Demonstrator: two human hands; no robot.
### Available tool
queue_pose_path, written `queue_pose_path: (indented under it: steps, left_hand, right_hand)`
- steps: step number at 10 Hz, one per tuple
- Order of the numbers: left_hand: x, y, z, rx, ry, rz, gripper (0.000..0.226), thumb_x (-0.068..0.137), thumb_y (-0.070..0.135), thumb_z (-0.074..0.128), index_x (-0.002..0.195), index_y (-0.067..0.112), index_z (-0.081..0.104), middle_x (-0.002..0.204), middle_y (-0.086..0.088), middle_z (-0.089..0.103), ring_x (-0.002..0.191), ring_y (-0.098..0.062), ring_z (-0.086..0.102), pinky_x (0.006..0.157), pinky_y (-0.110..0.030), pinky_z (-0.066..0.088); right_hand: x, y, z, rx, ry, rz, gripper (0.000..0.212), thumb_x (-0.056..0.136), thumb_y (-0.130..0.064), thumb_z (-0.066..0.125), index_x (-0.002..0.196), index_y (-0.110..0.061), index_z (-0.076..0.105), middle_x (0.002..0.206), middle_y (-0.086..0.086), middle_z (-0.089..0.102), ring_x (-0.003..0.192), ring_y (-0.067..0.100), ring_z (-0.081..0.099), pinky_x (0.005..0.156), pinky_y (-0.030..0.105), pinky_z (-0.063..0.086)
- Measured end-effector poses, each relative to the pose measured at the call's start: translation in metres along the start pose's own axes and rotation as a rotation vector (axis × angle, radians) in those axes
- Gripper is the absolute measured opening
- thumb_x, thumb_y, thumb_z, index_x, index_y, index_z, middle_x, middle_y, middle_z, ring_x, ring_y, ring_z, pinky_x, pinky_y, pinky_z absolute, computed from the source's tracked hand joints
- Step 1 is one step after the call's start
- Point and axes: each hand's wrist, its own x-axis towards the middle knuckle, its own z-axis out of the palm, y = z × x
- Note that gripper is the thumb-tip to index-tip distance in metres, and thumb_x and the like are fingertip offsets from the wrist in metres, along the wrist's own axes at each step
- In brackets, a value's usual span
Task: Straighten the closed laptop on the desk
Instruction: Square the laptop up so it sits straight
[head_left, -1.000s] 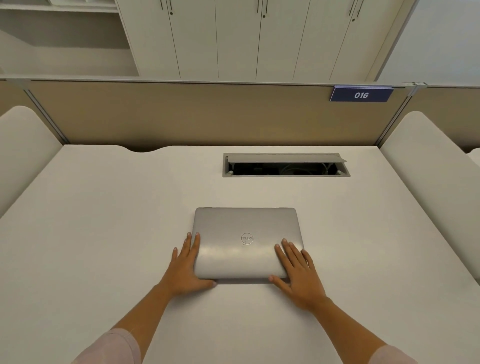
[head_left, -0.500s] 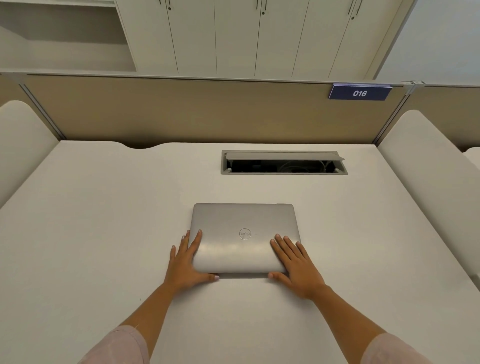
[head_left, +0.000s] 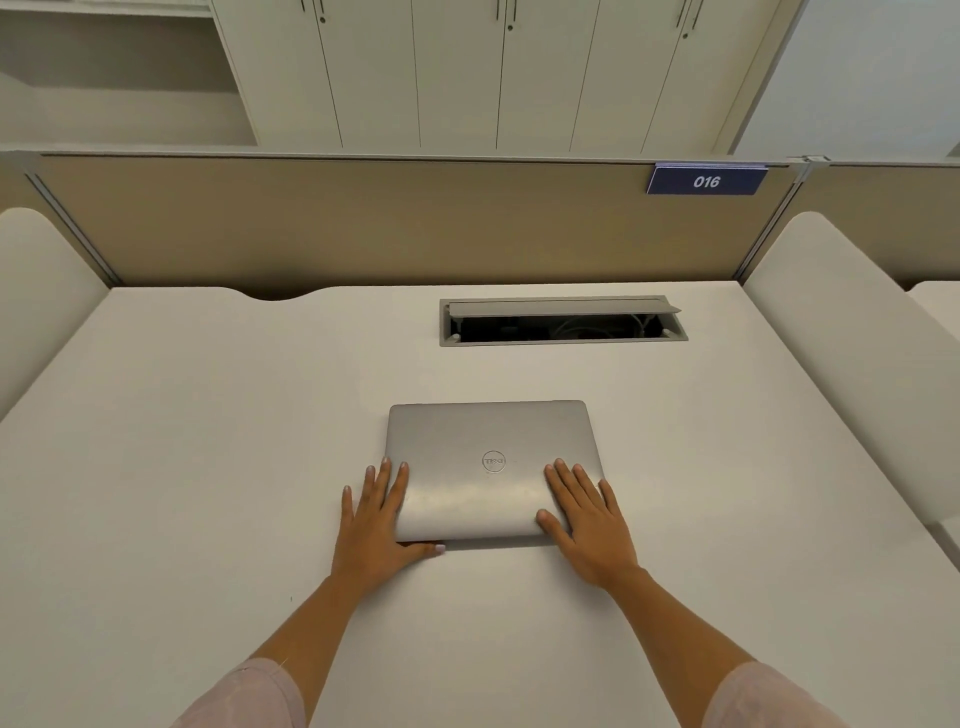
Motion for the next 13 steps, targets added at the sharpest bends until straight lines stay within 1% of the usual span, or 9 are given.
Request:
queue_pose_path:
  steps: [1, 2, 4, 6, 7, 9, 11, 12, 13]
  left_hand:
    - [0.000, -0.002, -0.001, 0.063, -0.007, 0.026, 0.125, 0.059, 0.095, 0.037, 0.149, 0.027, -0.016, 0.162, 0.001, -0.011, 0.148, -0.020, -0.013, 0.118, -0.048, -0.008]
    - [0.000, -0.001, -0.002, 0.118, -0.003, 0.067, 0.121, 0.063, 0.094, 0.031, 0.151, 0.024, -0.011, 0.162, -0.001, -0.007, 0.147, -0.019, -0.014, 0.118, -0.046, -0.009]
    - [0.001, 0.000, -0.006, 0.237, -0.034, 0.096, 0.114, 0.068, 0.092, 0.023, 0.153, 0.023, -0.008, 0.162, -0.001, -0.010, 0.148, -0.022, -0.013, 0.118, -0.046, -0.008]
    - [-0.008, -0.002, -0.003, 0.221, -0.011, 0.144, 0.096, 0.086, 0.069, 0.043, 0.153, 0.017, -0.001, 0.163, -0.003, 0.001, 0.149, -0.023, -0.004, 0.119, -0.045, -0.003]
    - [-0.017, -0.001, 0.000, 0.229, -0.018, 0.129, 0.089, 0.091, 0.064, 0.039, 0.152, 0.017, -0.006, 0.163, -0.003, -0.003, 0.149, -0.021, -0.005, 0.118, -0.043, -0.004]
    - [-0.043, 0.009, 0.007, 0.236, -0.048, 0.078, 0.085, 0.095, 0.060, 0.034, 0.151, 0.018, -0.013, 0.162, -0.001, -0.010, 0.149, -0.019, -0.009, 0.119, -0.042, -0.005]
    - [-0.083, 0.024, 0.012, 0.159, -0.014, 0.108, 0.091, 0.093, 0.057, 0.044, 0.150, 0.014, -0.013, 0.158, 0.003, -0.015, 0.149, -0.019, -0.004, 0.119, -0.044, -0.001]
    - [-0.099, 0.030, 0.013, 0.201, 0.003, 0.101, 0.092, 0.091, 0.065, 0.034, 0.146, 0.015, -0.021, 0.156, 0.003, -0.020, 0.149, -0.019, -0.007, 0.118, -0.042, -0.004]
    - [-0.109, 0.047, 0.004, 0.237, 0.052, 0.087, 0.095, 0.080, 0.078, -0.001, 0.147, 0.015, -0.020, 0.157, 0.001, -0.019, 0.148, -0.018, -0.010, 0.119, -0.042, -0.003]
  right_hand:
    - [-0.001, -0.004, 0.003, -0.032, 0.001, 0.031, 0.064, 0.096, -0.061, 0.015, 0.152, -0.036, -0.004, 0.160, -0.019, -0.007, 0.148, 0.006, -0.010, 0.122, 0.036, -0.005]
    - [0.001, -0.002, 0.001, -0.049, -0.017, 0.037, 0.063, 0.097, -0.059, 0.018, 0.151, -0.036, -0.007, 0.159, -0.019, -0.008, 0.149, 0.007, -0.009, 0.122, 0.037, -0.005]
    - [0.001, -0.009, 0.002, -0.051, -0.022, 0.104, 0.060, 0.099, -0.055, 0.018, 0.152, -0.035, -0.004, 0.161, -0.017, -0.005, 0.150, 0.009, -0.007, 0.123, 0.038, -0.001]
    - [-0.008, -0.018, 0.009, 0.013, -0.005, 0.168, 0.059, 0.102, -0.048, 0.018, 0.153, -0.029, -0.003, 0.162, -0.012, -0.005, 0.150, 0.013, -0.007, 0.122, 0.037, -0.003]
    - [-0.017, -0.016, 0.011, 0.017, -0.004, 0.162, 0.059, 0.102, -0.047, 0.019, 0.153, -0.028, -0.003, 0.162, -0.012, -0.004, 0.150, 0.014, -0.007, 0.122, 0.036, -0.004]
    - [-0.040, -0.011, 0.009, -0.016, -0.049, 0.103, 0.065, 0.101, -0.049, 0.024, 0.153, -0.026, -0.007, 0.162, -0.010, -0.007, 0.150, 0.016, -0.008, 0.122, 0.036, -0.003]
    - [-0.068, -0.013, 0.004, 0.004, -0.107, 0.085, 0.070, 0.100, -0.047, 0.032, 0.153, -0.024, -0.010, 0.162, -0.009, -0.013, 0.150, 0.018, -0.011, 0.122, 0.039, -0.003]
    - [-0.079, -0.014, -0.005, 0.002, -0.090, 0.036, 0.072, 0.100, -0.046, 0.034, 0.152, -0.023, -0.011, 0.161, -0.007, -0.016, 0.150, 0.019, -0.014, 0.121, 0.040, -0.004]
    - [-0.084, -0.016, -0.019, -0.005, -0.063, -0.015, 0.072, 0.101, -0.047, 0.033, 0.152, -0.023, -0.011, 0.161, -0.005, -0.017, 0.149, 0.020, -0.015, 0.121, 0.041, -0.005]
